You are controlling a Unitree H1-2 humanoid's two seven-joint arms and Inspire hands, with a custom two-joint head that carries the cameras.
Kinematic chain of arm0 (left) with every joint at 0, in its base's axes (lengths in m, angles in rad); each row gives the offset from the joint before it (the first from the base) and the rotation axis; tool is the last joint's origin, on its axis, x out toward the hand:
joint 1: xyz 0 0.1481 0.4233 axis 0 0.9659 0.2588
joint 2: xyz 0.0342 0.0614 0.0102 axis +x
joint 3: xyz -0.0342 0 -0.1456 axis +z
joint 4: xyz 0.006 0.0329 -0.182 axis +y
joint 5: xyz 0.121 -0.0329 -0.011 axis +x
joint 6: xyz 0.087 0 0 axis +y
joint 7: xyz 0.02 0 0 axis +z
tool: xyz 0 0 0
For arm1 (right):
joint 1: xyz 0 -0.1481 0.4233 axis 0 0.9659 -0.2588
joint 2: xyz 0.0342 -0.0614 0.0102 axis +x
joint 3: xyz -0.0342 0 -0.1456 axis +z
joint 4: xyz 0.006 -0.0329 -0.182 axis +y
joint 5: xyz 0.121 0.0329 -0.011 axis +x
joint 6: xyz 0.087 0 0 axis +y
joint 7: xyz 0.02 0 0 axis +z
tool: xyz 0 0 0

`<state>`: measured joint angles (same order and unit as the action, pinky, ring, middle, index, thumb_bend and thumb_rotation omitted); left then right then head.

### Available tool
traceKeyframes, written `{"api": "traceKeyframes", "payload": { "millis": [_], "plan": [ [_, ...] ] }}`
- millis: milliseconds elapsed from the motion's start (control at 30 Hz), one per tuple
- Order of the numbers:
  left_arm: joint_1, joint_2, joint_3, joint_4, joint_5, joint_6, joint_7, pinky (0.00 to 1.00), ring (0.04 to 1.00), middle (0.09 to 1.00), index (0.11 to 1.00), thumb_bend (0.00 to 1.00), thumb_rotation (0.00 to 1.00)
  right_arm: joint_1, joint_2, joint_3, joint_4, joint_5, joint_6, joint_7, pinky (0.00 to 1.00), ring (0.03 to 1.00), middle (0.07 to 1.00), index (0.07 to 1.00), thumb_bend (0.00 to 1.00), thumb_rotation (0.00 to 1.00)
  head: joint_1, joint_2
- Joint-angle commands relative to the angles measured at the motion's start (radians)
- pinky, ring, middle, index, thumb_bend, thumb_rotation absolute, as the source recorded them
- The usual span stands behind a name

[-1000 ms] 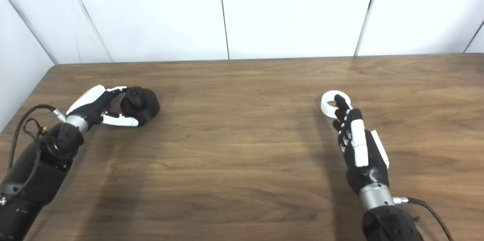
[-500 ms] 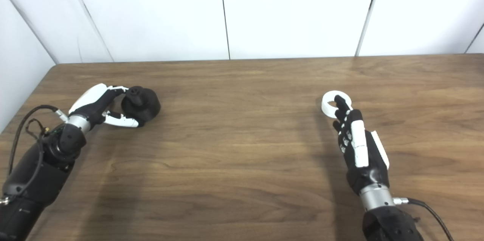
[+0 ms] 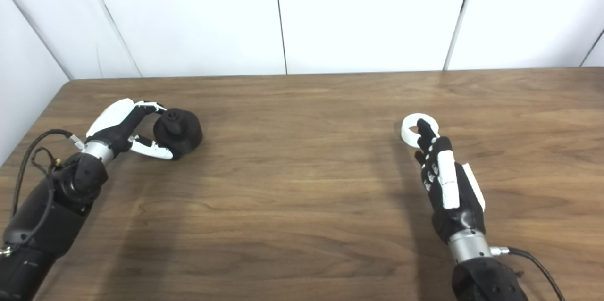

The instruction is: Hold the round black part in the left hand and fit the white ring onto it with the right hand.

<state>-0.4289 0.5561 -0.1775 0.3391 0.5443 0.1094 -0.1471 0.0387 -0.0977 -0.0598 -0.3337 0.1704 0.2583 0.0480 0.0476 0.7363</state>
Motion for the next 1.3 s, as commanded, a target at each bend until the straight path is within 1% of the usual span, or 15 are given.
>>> {"api": "traceKeyframes", "payload": {
  "millis": [0, 233, 433, 567, 667, 800, 1067, 1200, 1267],
  "plan": [
    [-0.035, 0.022, 0.02, -0.033, 0.007, -0.013, 0.031, 0.89, 0.972, 0.9, 0.658, 0.76, 0.24, -0.018, -0.004, 0.002, -0.019, 0.007, -0.015, 0.013, 1.0, 1.0, 0.981, 0.938, 0.63, 1.0, 0.002, 0.0],
    [-0.026, 0.019, 0.026, -0.05, -0.001, -0.015, 0.025, 0.87, 0.964, 0.893, 0.649, 0.76, 0.23, -0.022, -0.005, 0.006, -0.019, 0.0, -0.015, 0.015, 1.0, 1.0, 0.982, 0.938, 0.63, 1.0, 0.001, 0.004],
    [-0.014, 0.011, 0.023, -0.097, -0.004, 0.022, -0.012, 0.87, 0.965, 0.897, 0.649, 0.76, 0.24, -0.026, -0.001, 0.004, -0.023, 0.004, -0.006, 0.013, 1.0, 1.0, 0.982, 0.939, 0.63, 1.0, -0.001, 0.008],
    [0.001, 0.007, 0.02, -0.125, -0.009, 0.029, -0.032, 0.87, 0.962, 0.889, 0.639, 0.75, 0.23, -0.026, -0.002, 0.004, -0.026, 0.003, -0.003, 0.013, 1.0, 1.0, 0.983, 0.941, 0.63, 1.0, -0.004, 0.01],
    [0.019, 0.008, 0.006, -0.155, -0.002, 0.018, -0.047, 0.87, 0.963, 0.891, 0.633, 0.76, 0.25, -0.027, -0.003, 0.003, -0.026, 0.004, -0.005, 0.014, 1.0, 1.0, 0.986, 0.944, 0.64, 1.0, -0.003, 0.012],
    [0.048, 0.0, 0.0, -0.194, -0.005, 0.008, -0.056, 0.87, 0.958, 0.889, 0.62, 0.77, 0.24, -0.027, -0.003, 0.002, -0.028, 0.001, -0.001, 0.012, 1.0, 1.0, 0.984, 0.945, 0.63, 1.0, -0.002, 0.013],
    [0.093, -0.014, -0.017, -0.261, -0.001, 0.011, -0.082, 0.87, 0.96, 0.89, 0.619, 0.78, 0.25, -0.025, 0.004, 0.003, -0.033, 0.001, 0.007, 0.007, 1.0, 1.0, 0.982, 0.942, 0.62, 1.0, -0.005, 0.016],
    [0.108, -0.023, -0.034, -0.286, 0.004, -0.005, -0.082, 0.85, 0.953, 0.887, 0.593, 0.79, 0.23, -0.025, 0.007, 0.002, -0.036, 0.001, 0.01, 0.005, 1.0, 1.0, 0.986, 0.944, 0.63, 1.0, -0.007, 0.018],
    [0.116, -0.028, -0.042, -0.305, 0.004, -0.009, -0.087, 0.85, 0.952, 0.887, 0.604, 0.79, 0.23, -0.025, 0.008, 0.004, -0.04, -0.003, 0.014, 0.002, 1.0, 1.0, 0.985, 0.943, 0.62, 1.0, -0.009, 0.019]
  ]
}}
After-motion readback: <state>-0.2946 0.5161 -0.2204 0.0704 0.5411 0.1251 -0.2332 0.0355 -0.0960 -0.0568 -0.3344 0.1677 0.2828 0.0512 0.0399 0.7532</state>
